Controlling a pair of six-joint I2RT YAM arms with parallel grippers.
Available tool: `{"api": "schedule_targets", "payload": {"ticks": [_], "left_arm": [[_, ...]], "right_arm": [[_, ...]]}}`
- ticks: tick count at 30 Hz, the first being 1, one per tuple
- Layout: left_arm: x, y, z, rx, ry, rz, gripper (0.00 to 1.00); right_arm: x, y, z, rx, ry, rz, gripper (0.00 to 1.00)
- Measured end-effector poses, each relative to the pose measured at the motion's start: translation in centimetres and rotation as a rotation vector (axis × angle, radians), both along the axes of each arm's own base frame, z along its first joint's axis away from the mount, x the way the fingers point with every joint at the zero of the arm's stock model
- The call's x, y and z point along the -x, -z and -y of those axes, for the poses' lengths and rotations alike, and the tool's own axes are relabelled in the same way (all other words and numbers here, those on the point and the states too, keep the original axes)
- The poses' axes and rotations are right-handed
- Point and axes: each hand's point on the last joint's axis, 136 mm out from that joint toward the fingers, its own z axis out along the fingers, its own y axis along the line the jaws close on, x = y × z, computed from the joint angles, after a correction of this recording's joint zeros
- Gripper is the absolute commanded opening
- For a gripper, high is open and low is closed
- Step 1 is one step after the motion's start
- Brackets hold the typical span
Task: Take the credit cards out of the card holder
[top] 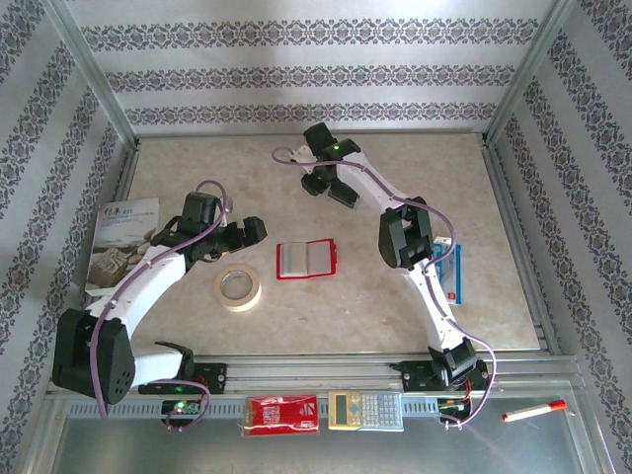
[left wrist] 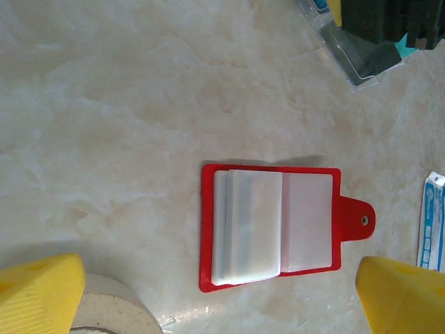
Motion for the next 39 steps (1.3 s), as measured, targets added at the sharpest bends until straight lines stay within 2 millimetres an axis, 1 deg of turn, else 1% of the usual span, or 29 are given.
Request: {"api": "schedule_targets", "payload": {"ticks": [4, 11, 15, 19, 22, 24, 26, 29, 31, 33, 34, 36, 38, 39], "left_arm": [[0.0, 0.0, 0.0, -0.001, 0.000, -0.003, 1.00], [0.0, 0.0, 0.0, -0.001, 0.000, -0.003, 1.00], [0.1, 0.0, 0.0, -0.001, 0.000, -0.003, 1.00], [0.0, 0.0, 0.0, -0.001, 0.000, -0.003, 1.00], [0.1, 0.0, 0.0, -0.001, 0.000, -0.003, 1.00], [0.1, 0.0, 0.0, 0.000, 0.000, -0.003, 1.00], [0.1, 0.0, 0.0, 0.002, 0.002, -0.004, 1.00], [0.1, 0.0, 0.2, 0.010, 0.009, -0.005, 1.00], [0.2, 0.0, 0.3, 0.014, 0.012, -0.007, 1.00], [0.2, 0.0, 0.4, 0.017, 0.014, -0.007, 1.00], [0.2, 0.0, 0.4, 0.020, 0.014, -0.009, 1.00], [0.3, 0.1, 0.5, 0.025, 0.016, -0.016, 1.00], [0.3, 0.3, 0.7, 0.031, 0.020, -0.026, 1.00], [0.3, 0.4, 0.7, 0.034, 0.021, -0.030, 1.00]], "right_arm": [[-0.5, -0.4, 0.2, 0.004, 0.004, 0.017, 0.35], [-0.7, 0.7, 1.5, 0.029, 0.031, -0.004, 0.35], [-0.9, 0.6, 1.7, 0.032, 0.048, 0.001, 0.34], [-0.9, 0.4, 1.5, 0.017, 0.065, -0.001, 0.34], [-0.3, 0.2, 1.1, -0.024, 0.076, -0.031, 0.34], [0.7, -0.5, 1.0, -0.057, 0.094, -0.061, 0.34], [2.1, -2.0, 1.0, -0.102, 0.122, -0.087, 0.35], [4.4, -5.9, 1.1, -0.190, 0.178, -0.087, 0.39], [6.3, -9.2, 1.3, -0.263, 0.224, -0.066, 0.40], [8.5, -11.6, 1.2, -0.326, 0.250, -0.050, 0.42], [9.6, -12.5, 1.0, -0.352, 0.257, -0.046, 0.44], [11.9, -13.2, 0.3, -0.392, 0.268, -0.050, 0.47], [14.2, -12.8, -0.6, -0.423, 0.279, -0.074, 0.48], [15.5, -12.1, -1.1, -0.431, 0.288, -0.097, 0.49]]}}
